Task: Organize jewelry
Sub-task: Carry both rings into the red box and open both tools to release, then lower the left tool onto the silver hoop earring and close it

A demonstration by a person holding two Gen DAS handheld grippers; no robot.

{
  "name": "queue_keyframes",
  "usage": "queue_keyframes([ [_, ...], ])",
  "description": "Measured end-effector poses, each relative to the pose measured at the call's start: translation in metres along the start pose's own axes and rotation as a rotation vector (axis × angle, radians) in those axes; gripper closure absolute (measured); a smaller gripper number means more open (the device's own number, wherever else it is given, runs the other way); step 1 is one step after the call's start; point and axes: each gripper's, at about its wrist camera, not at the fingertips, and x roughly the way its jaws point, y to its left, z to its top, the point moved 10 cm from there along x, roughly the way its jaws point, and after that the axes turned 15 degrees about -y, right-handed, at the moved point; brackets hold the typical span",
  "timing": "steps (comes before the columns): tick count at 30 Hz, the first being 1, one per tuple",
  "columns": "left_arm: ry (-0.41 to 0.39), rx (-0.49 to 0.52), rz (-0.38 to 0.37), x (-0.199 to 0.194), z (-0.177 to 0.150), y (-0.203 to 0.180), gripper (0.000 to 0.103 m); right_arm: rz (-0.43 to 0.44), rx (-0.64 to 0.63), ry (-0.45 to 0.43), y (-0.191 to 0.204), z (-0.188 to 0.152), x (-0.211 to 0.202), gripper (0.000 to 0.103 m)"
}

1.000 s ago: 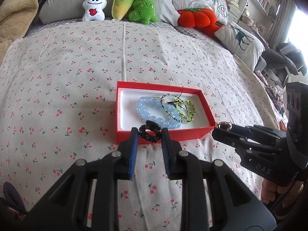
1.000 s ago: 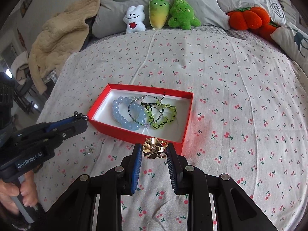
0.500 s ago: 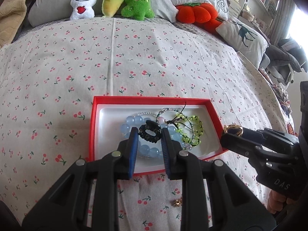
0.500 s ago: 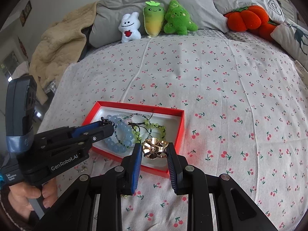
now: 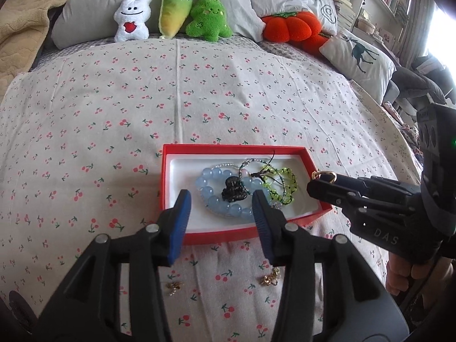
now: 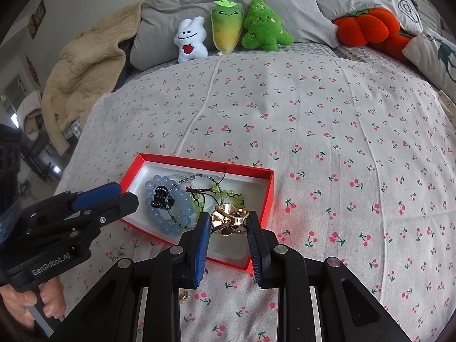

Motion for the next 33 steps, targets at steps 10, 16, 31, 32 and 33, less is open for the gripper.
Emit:
queue_keyframes([
  [10, 0.049, -0.012, 0.084, -0.024, -0.030, 0.035, 0.031, -0.018, -0.019, 0.021, 0.009, -0.003, 0.017, 0.077],
  [16, 0.124, -0.014, 0.124, -0.028, -0.060, 0.053, 0.027, -0.037, -0.029, 0.036, 0.011, -0.007, 0.032, 0.077],
  [31, 0.208, 0.033, 0.088, -0.039, -0.106, 0.070, 0.027, 0.018, -0.083, -0.032, 0.028, -0.006, -0.003, 0.037],
  [32, 0.206, 0.038, 0.082, -0.040, -0.107, 0.070, 0.027, 0.022, -0.093, -0.040, 0.029, -0.007, -0.009, 0.037],
  [33, 0.202, 0.044, 0.074, -0.041, -0.108, 0.069, 0.027, 0.026, -0.102, -0.045, 0.031, -0.009, -0.015, 0.037],
])
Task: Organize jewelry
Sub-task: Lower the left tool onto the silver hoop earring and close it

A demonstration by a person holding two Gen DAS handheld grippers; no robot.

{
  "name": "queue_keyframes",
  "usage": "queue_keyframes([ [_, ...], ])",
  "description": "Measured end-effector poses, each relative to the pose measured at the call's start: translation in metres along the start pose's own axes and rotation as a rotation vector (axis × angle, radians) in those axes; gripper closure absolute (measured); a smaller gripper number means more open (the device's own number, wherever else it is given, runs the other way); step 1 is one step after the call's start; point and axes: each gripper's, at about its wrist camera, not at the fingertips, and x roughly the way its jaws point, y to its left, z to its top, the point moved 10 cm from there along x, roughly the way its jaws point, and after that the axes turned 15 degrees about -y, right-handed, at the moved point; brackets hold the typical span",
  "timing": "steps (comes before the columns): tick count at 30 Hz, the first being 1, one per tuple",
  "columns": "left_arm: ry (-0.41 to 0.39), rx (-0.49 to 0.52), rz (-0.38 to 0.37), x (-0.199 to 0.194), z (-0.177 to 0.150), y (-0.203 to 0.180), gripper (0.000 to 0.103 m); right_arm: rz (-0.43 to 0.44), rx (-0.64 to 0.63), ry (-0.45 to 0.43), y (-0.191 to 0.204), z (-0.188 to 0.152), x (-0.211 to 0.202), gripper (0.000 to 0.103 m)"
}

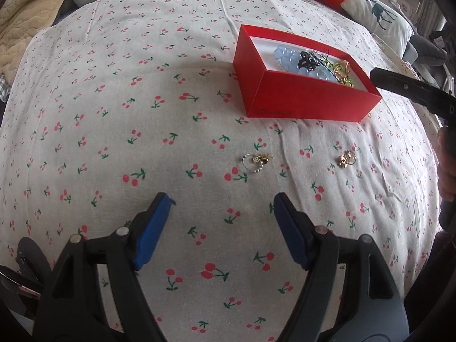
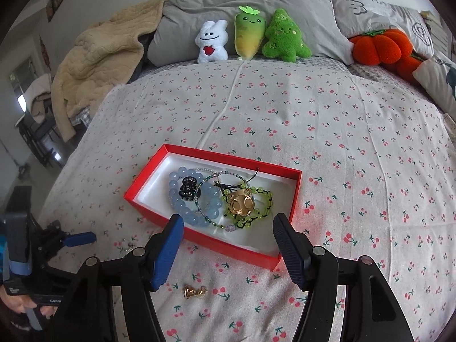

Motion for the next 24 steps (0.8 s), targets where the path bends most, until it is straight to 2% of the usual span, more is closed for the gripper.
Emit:
queue_keyframes([
  [3, -0.013, 0.015, -0.026, -0.003, -0.003, -0.002, 0.030, 0.009, -0.012, -0.003, 0.002, -0.010, -0.013, 0.037],
  [5, -0.014, 0.019, -0.042, -0.003, -0.004, -0.004, 0.046, 0.007, -0.011, 0.012, 0.001, -0.020, -0.017, 0.037],
  [7, -0.016, 0.022, -0.059, -0.003, -0.003, -0.006, 0.056, -0.001, -0.010, 0.037, -0.002, -0.033, -0.017, 0.037],
  [12, -0.016, 0.038, -0.089, 0.004, 0.001, -0.013, 0.072, -0.018, -0.056, 0.108, -0.006, -0.067, -0.011, 0.037],
  [18, -0.021, 0.048, -0.092, 0.016, 0.009, -0.019, 0.074, -0.001, -0.072, 0.147, -0.004, -0.084, -0.011, 0.037],
  [24, -0.031, 0.075, -0.100, 0.022, 0.013, -0.025, 0.074, 0.022, -0.090, 0.142, 0.003, -0.083, -0.013, 0.037],
])
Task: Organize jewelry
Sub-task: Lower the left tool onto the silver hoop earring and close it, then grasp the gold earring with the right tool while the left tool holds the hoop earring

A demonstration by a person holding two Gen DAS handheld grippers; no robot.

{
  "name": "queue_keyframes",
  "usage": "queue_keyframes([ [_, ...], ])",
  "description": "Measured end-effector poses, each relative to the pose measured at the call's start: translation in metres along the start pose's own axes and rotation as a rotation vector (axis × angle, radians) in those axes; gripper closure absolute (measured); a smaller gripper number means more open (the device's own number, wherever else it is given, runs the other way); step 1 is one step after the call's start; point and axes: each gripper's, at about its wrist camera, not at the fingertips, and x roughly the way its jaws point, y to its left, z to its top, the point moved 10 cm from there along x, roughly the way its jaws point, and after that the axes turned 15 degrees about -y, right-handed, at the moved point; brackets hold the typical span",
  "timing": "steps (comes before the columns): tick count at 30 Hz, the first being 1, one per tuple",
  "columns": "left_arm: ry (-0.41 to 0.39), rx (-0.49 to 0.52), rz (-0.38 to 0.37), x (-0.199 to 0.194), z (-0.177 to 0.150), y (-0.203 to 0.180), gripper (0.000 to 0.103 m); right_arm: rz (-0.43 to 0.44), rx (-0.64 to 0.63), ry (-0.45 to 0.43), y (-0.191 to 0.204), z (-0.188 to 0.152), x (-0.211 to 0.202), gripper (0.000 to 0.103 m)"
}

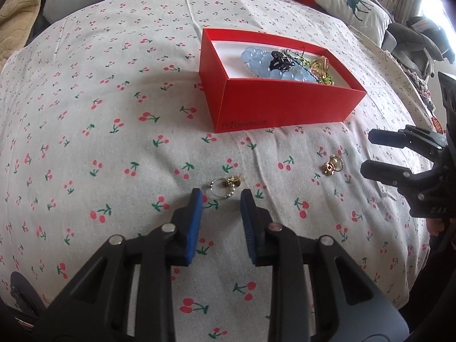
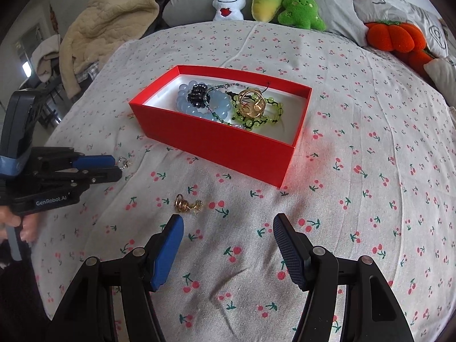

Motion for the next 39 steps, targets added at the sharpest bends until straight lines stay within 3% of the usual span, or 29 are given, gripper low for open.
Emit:
queue_keyframes([
  [3, -0.002, 0.014, 0.008, 0.003, 0.001, -0.001, 0.074, 0.001, 0.005, 0.002, 0.000, 0.001, 0.001, 0.037],
  [7, 0.000, 0.048, 0.037, 0.004, 0.002, 0.001, 0.084, -0.001, 0.012, 0.011, -0.003, 0.000, 0.004, 0.037],
  [11, 0.003, 0.051, 0.047, 0.003, 0.002, 0.003, 0.087, -0.005, 0.017, 0.014, -0.005, 0.000, 0.005, 0.037],
  [12, 0.002, 0.052, 0.053, 0.002, 0.002, 0.004, 0.090, -0.004, 0.018, 0.015, -0.005, 0.000, 0.005, 0.037],
  [13, 0.006, 0.056, 0.065, 0.002, 0.002, 0.006, 0.101, -0.004, 0.018, 0.014, -0.005, 0.000, 0.005, 0.037],
  [23, 0.007, 0.020, 0.076, -0.006, 0.001, 0.017, 0.101, 0.002, 0.013, 0.014, -0.002, 0.001, 0.006, 0.037],
  [32, 0.002, 0.066, 0.091, -0.005, 0.001, 0.014, 0.079, 0.022, 0.001, 0.023, 0.009, -0.001, 0.008, 0.037],
  [39, -0.024, 0.089, 0.104, 0.002, 0.006, 0.013, 0.079, 0.025, -0.002, 0.032, 0.012, -0.005, 0.009, 0.037],
])
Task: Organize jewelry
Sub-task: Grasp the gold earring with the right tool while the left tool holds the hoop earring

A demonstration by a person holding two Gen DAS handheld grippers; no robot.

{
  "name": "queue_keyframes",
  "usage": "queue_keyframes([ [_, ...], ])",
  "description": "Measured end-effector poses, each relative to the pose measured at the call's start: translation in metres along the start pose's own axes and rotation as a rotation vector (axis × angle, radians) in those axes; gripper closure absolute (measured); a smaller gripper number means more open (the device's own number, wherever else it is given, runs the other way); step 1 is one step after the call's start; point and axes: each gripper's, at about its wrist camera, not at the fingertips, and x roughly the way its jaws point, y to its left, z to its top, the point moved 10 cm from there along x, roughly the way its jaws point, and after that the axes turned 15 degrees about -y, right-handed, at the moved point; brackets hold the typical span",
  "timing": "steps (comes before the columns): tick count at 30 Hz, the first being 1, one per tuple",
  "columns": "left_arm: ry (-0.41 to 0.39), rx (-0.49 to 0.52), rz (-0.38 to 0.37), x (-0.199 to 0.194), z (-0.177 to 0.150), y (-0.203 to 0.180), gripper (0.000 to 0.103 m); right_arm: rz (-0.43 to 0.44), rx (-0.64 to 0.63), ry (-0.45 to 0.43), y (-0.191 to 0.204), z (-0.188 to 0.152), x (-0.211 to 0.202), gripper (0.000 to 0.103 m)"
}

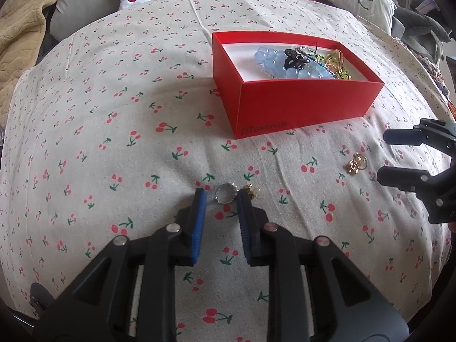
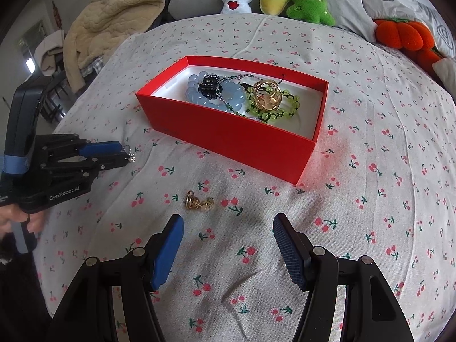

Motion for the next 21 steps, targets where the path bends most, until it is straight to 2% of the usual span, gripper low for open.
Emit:
queue_keyframes([
  [3, -0.005, 0.007, 0.003, 0.002, 0.001, 0.000, 0.088, 0.002, 0.008, 0.001, 0.000, 0.000, 0.001, 0.037],
  [5, 0.001, -0.003, 0.003, 0.002, 0.001, 0.001, 0.099, 0.004, 0.013, 0.001, 0.001, 0.001, 0.001, 0.037],
  [11, 0.002, -0.050, 0.011, -0.002, 0.001, 0.006, 0.100, 0.022, -0.005, -0.002, 0.011, 0.004, 0.000, 0.038],
  [13, 0.000, -0.060, 0.019, -0.003, 0.001, 0.008, 0.100, 0.038, -0.022, -0.007, 0.017, 0.006, 0.001, 0.041],
  [18, 0.006, -0.080, 0.021, -0.007, -0.001, 0.011, 0.100, 0.063, -0.055, -0.014, 0.032, 0.012, 0.005, 0.063],
  [21, 0.008, -0.087, 0.020, -0.009, -0.003, 0.014, 0.100, 0.077, -0.050, -0.011, 0.036, 0.016, 0.010, 0.070],
])
